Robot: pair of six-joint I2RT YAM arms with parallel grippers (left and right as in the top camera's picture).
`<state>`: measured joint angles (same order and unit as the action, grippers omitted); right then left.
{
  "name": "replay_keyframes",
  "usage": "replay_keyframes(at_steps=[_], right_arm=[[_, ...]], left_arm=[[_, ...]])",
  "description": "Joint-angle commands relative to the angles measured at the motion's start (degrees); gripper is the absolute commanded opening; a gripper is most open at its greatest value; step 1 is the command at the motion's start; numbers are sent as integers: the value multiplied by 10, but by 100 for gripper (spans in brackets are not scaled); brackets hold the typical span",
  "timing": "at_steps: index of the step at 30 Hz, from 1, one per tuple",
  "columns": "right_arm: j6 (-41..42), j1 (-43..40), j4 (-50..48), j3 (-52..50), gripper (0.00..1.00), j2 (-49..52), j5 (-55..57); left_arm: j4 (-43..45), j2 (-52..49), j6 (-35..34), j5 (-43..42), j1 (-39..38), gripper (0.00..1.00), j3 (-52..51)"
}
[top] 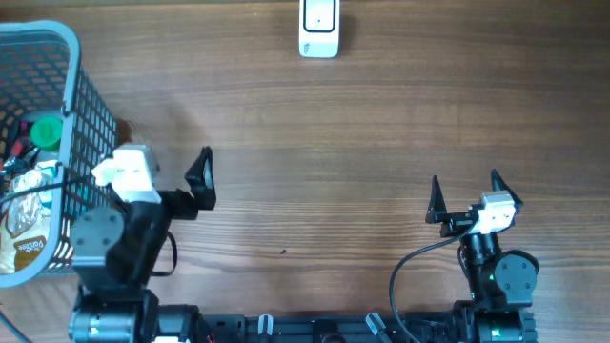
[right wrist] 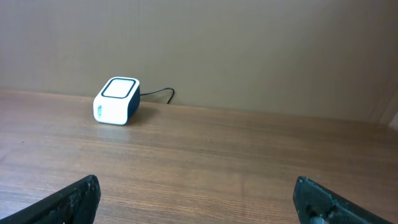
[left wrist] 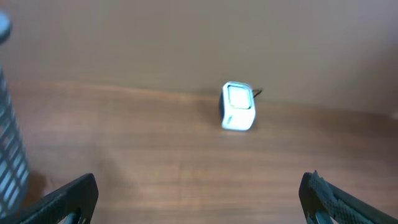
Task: Scan the item barcode
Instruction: 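Move the left gripper over the basket and lower toward the items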
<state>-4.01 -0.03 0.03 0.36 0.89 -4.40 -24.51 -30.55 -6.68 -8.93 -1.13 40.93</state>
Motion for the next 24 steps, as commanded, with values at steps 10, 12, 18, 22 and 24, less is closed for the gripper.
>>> replay_keyframes(at_steps=[10, 12, 18, 22, 24], right_arm=[[-5, 1, -2, -1, 100, -5, 5], [-4, 1, -2, -1, 100, -5, 5], [-4, 1, -2, -1, 100, -5, 5], [-4, 1, -2, -1, 100, -5, 5], [-4, 1, -2, -1, 100, -5, 5]], left_arm=[[-57, -172, -2, -30, 2, 100, 122], [-65, -212, -2, -30, 3, 100, 154], [-75, -302, -2, -30, 30, 100, 235], [-75, -317, -2, -30, 68, 100, 247], [-76, -317, -2, -30, 93, 100, 247]])
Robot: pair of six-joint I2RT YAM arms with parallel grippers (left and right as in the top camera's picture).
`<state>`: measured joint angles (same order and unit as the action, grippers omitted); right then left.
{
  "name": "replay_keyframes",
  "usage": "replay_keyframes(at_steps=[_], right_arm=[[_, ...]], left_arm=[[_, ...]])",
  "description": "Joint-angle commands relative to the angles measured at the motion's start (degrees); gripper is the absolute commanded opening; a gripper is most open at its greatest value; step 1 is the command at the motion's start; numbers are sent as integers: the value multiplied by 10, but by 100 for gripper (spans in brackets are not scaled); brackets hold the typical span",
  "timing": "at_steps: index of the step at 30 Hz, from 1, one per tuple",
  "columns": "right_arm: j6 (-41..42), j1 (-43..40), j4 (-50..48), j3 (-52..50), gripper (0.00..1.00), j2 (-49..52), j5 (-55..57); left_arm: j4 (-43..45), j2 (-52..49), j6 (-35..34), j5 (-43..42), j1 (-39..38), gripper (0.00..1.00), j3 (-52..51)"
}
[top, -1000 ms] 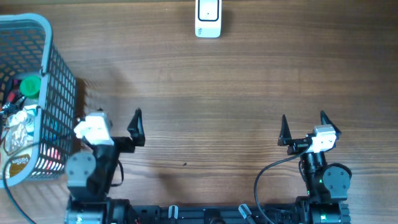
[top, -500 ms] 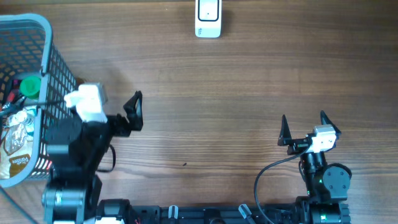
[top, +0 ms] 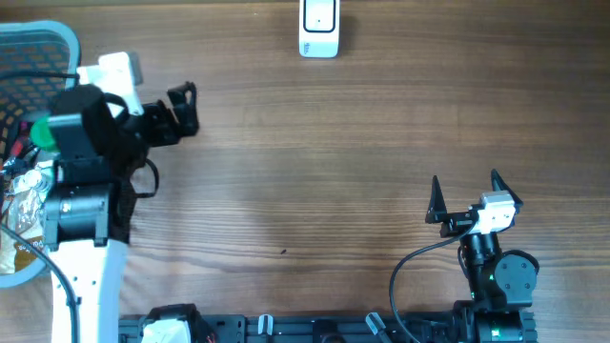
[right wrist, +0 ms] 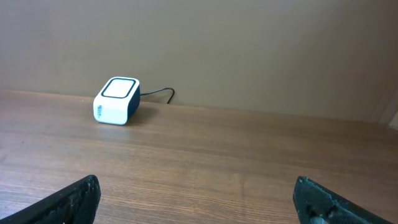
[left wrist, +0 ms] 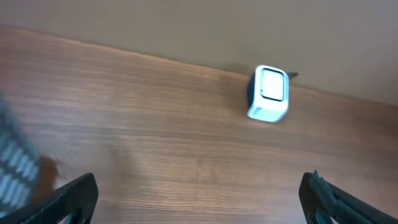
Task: Scan the item barcode
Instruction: 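Move the left gripper over the basket and lower toward the items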
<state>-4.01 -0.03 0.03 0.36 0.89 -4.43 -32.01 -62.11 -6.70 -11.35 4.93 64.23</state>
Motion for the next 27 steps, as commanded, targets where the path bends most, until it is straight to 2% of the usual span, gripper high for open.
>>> replay_keyframes(at_steps=[1, 10, 16, 19, 21, 24, 27], right_arm=[[-5, 1, -2, -1, 100, -5, 5], [-4, 1, -1, -1, 100, -5, 5], [-5, 1, -2, -1, 100, -5, 5], [-5, 1, -2, -1, 100, -5, 5], [-4, 1, -2, -1, 99, -5, 5], [-5, 1, -2, -1, 100, -5, 5], [-5, 1, -2, -1, 100, -5, 5]], left_arm=[[-2, -2, -2, -6, 45, 100, 14], [-2, -5, -1, -8, 105, 100, 54], [-82, -76, -4, -8, 142, 100, 199], [-164, -153, -59, -8, 181, 100, 309], [-189, -181, -96, -8, 203, 100, 344], [-200, -198, -136, -8, 231, 100, 352], [-215, -205, -133, 12, 243, 100, 352]])
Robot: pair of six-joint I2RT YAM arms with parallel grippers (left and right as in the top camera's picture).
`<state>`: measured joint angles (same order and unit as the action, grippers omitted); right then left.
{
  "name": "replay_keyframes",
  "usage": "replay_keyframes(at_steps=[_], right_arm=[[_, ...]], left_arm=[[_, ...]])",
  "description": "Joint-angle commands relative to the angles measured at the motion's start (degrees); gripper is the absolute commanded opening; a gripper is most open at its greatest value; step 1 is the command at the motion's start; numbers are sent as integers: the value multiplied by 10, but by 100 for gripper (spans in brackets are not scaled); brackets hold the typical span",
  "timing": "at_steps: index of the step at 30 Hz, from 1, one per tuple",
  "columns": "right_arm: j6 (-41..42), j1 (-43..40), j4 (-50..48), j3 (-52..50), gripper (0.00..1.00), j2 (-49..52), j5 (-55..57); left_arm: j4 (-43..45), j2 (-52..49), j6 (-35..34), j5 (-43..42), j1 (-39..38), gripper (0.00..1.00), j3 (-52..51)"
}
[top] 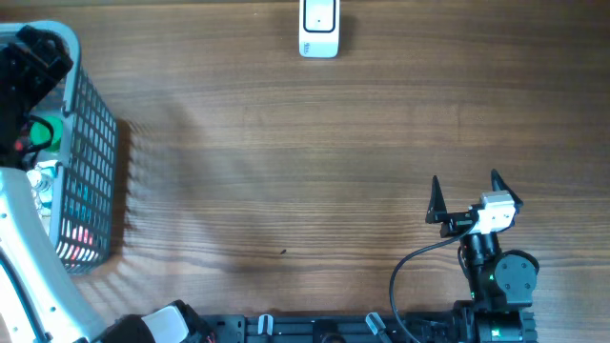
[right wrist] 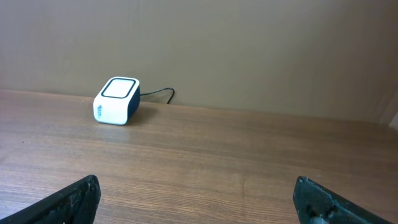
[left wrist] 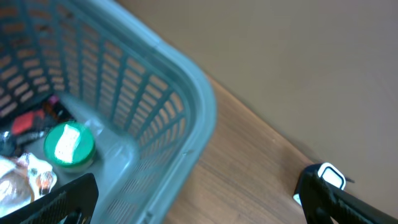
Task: Scan the item barcode
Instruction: 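Move the left gripper over the basket and lower toward the items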
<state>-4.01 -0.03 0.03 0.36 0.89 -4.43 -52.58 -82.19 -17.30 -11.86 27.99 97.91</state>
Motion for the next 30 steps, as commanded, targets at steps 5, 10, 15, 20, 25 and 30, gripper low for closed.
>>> replay_keyframes(at_steps=[5, 10, 15, 20, 25, 30], right_arm=[[-4, 1, -2, -1, 100, -5, 5], [-4, 1, -2, -1, 100, -5, 5], [-4, 1, -2, -1, 100, -5, 5], [-4, 1, -2, -1, 100, -5, 5], [-4, 1, -2, -1, 100, -5, 5], [-4, 1, -2, -1, 100, -5, 5]], left_arm=[[-48, -10, -24, 67, 13, 99, 14], [-109, -16, -32, 93, 13, 76, 13], [-124, -29, -42, 122, 16, 69, -38], [-85, -30, -59, 127, 16, 68, -100], [-70, -28, -71, 126, 33, 76, -102], [-70, -28, -88, 124, 71, 89, -102]])
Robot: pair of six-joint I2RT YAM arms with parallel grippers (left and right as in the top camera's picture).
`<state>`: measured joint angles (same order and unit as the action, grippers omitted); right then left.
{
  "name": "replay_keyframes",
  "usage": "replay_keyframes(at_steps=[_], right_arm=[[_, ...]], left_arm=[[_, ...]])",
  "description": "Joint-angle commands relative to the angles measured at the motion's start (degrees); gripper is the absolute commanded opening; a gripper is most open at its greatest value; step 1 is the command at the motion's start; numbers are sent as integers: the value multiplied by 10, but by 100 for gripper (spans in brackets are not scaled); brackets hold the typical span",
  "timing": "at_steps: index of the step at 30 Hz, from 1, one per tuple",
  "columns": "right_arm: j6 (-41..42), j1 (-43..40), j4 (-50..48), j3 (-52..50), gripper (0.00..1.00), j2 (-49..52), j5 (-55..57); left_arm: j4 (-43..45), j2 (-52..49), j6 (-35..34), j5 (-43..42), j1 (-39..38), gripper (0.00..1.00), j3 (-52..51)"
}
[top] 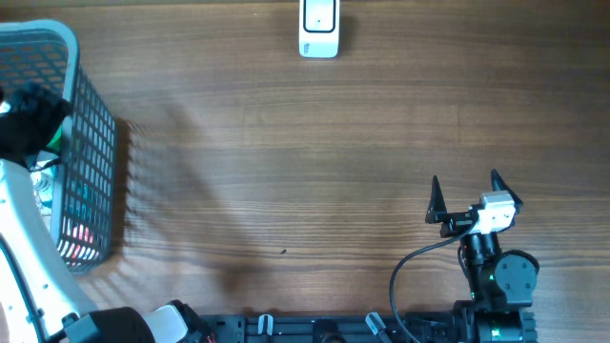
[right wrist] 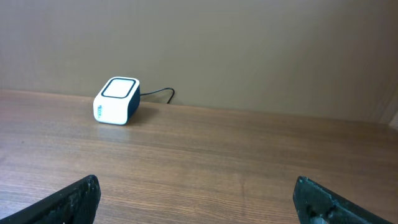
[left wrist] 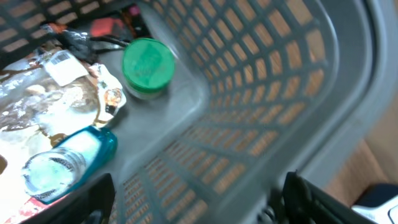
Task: Scan the item barcode
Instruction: 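Move the left gripper over the basket and lower toward the items, then lower the left gripper onto the teal Listerine bottle and grasp it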
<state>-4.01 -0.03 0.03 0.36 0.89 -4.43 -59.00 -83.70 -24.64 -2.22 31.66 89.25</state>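
Note:
A blue-grey mesh basket (top: 69, 38) stands at the table's left edge. The left wrist view looks down into the basket (left wrist: 267, 93) at a green-lidded container (left wrist: 148, 67), a teal-capped clear jar (left wrist: 68, 165), a crinkled foil packet (left wrist: 46, 109) and a red item (left wrist: 109, 28). My left gripper (left wrist: 199, 208) hangs open above them, holding nothing; overhead it shows over the basket (top: 33, 119). The white scanner (top: 318, 29) sits at the far middle edge, also in the right wrist view (right wrist: 116, 101). My right gripper (top: 467, 195) rests open at the front right.
The wooden table (top: 286, 171) stretches between basket and scanner. A thin cable (right wrist: 158, 92) runs from the scanner's back toward the wall. The right arm's base (top: 496, 276) stands at the front edge.
My left gripper has moved from above the basket's far corner to over its inside, now tilted down at the items. It is still open. The right arm has not moved.
My left gripper first stood low and open on the table just right of the basket, facing the scanner. Then it was higher and farther back beside the basket's rim, then over the basket's far corner. Now it hangs over the items inside. The right arm stayed still throughout.

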Motion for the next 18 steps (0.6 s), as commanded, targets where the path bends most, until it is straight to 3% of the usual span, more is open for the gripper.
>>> replay_keyframes(at_steps=[1, 4, 9, 15, 18], right_arm=[[-4, 1, -2, -1, 100, -5, 5], [-4, 1, -2, -1, 100, -5, 5], [-5, 1, -2, -1, 100, -5, 5], [-4, 1, -2, -1, 100, -5, 5], [-5, 1, -2, -1, 100, -5, 5]], left_arm=[[-5, -11, -16, 23, 40, 91, -15], [-2, -2, -16, 3, 57, 98, -15], [0, 15, -30, 2, 65, 100, -15], [-66, 15, -167, 31, 66, 100, -15], [-86, 15, -196, 50, 66, 100, -15]])
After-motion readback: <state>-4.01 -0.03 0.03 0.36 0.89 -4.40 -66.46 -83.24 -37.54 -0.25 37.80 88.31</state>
